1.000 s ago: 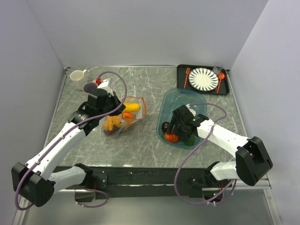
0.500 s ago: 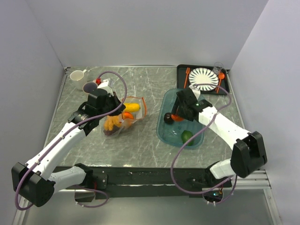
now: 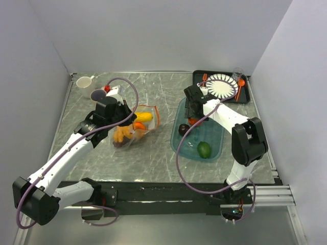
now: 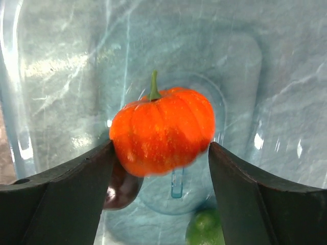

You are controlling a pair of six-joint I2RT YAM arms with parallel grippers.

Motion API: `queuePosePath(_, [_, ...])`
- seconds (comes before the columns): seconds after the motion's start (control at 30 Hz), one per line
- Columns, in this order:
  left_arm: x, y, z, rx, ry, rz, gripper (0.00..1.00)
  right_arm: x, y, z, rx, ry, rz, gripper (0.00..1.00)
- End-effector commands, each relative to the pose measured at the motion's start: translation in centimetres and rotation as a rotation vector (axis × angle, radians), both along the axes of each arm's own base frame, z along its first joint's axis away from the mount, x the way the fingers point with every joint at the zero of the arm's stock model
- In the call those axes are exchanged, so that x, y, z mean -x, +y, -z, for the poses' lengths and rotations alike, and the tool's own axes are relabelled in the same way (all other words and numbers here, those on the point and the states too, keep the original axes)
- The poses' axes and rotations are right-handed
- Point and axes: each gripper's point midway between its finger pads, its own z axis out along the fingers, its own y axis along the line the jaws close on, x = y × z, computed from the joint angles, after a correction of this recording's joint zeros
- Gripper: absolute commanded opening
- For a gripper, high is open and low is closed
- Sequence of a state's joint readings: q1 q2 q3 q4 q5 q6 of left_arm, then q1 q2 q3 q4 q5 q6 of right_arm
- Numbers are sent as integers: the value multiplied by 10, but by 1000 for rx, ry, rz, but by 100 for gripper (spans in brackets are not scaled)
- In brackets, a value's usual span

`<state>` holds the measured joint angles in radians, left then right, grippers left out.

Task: Place the food in the zip-top bag and seal the zipper
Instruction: Pick up the fake fruit from the bin.

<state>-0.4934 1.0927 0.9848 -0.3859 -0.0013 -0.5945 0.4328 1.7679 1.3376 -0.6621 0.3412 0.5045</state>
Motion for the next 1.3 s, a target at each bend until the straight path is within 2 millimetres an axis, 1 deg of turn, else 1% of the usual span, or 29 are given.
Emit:
queuePosePath(0.0, [-3,2,-13,4,-45,-13,1,-12,-3,-20,-12,-48,2,82])
queuePosePath(0.07, [-4,1,-13,5,-43,-11,1,-13,-2,-21,-29,-52,3,83])
queuePosePath(0.17, [-5,0,-13,5,-41,-6,1,-12,-6,-18,-54,-40,19,84])
queuePosePath(0.2, [-5,0,-13,3,-40,-5,1,-13,-4,-20,-76,-46,15,84])
queuePosePath(0.27, [-6,0,-15,1,-44,-8,1,-10,-5,-16,-110,-39,24,84])
queuePosePath(0.3, [-6,0,-15,1,-44,-9,1,-12,-4,-19,-128,-53,27,84])
queuePosePath(0.33, [-6,0,-15,2,-46,-9,1,-9,-6,-16,-135,-51,37,84])
queuePosePath(0.37, [-5,0,-14,2,-44,-4,1,-12,-4,-18,-150,-67,34,84])
queuePosePath(0.5, [-5,-1,-14,4,-39,-1,1,-15,-1,-15,-170,-54,32,84])
queuePosePath(0.57, [-6,-2,-16,7,-45,1,1,-19,0,-11,-180,-49,27,81])
queuePosePath(0.67, [-5,0,-17,4,-46,-6,1,-26,-2,-11,-176,-53,24,79])
queuePosePath(0.77, [-5,2,-17,2,-49,-11,1,-33,-1,-16,-179,-73,2,79])
queuePosePath(0.8, [-5,2,-17,3,-49,-13,1,-34,-4,-15,-170,-68,4,79])
queuePosePath(0.93, [-5,1,-15,0,-43,-9,1,-42,-3,-25,-169,-92,-7,80])
queuePosePath(1.03, [-6,-1,-16,4,-45,-7,1,-48,5,-35,-224,-113,-31,81])
queuePosePath(1.13, [-7,-2,-16,4,-43,-3,1,-51,9,-37,-289,-96,-12,81])
queuePosePath(1.23, [-7,0,-16,1,-41,-9,1,-49,13,-33,-348,-79,15,81])
queuePosePath(1.27, [-7,0,-15,0,-41,-11,1,-50,15,-34,-370,-87,20,81])
